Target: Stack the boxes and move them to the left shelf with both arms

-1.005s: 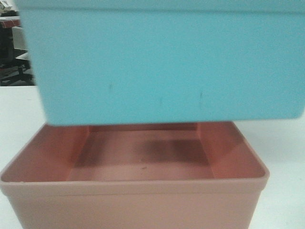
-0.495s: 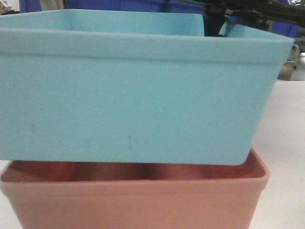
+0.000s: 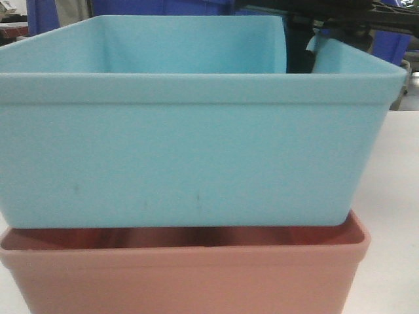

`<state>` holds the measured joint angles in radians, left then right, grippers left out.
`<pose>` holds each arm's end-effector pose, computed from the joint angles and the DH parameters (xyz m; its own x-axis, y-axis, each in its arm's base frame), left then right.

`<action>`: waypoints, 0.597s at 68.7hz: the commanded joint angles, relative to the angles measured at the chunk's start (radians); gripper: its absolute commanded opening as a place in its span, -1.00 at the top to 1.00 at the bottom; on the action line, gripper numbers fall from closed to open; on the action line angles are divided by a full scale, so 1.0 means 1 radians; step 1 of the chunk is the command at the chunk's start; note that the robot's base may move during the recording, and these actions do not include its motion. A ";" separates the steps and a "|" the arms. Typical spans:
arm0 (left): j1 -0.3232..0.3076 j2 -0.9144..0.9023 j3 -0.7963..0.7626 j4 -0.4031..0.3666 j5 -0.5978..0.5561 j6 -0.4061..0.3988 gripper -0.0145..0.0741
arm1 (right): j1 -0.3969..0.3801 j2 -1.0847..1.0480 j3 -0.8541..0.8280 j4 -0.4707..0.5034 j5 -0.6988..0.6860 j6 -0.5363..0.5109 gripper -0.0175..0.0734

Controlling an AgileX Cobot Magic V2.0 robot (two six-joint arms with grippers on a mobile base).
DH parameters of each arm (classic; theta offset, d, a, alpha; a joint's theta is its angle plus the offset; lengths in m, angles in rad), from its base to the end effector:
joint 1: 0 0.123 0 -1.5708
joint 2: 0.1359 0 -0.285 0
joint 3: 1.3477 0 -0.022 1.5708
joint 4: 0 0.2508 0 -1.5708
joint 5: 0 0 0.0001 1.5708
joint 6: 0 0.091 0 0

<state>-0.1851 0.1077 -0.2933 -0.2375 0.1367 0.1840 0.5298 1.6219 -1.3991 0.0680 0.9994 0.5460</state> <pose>0.0477 -0.0119 0.2931 0.1258 -0.0758 -0.9892 0.2219 0.9740 -0.0464 0.2932 0.1777 0.3086 -0.9420 0.0851 -0.3247 -0.0083 0.9611 0.2761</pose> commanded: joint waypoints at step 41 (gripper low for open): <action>0.003 0.012 -0.029 -0.006 -0.082 0.000 0.01 | 0.000 -0.026 0.057 0.015 -0.113 0.017 0.50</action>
<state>-0.1851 0.1077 -0.2933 -0.2375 0.1367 0.1840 0.5298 1.6432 -1.3175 0.0658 0.9465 0.5566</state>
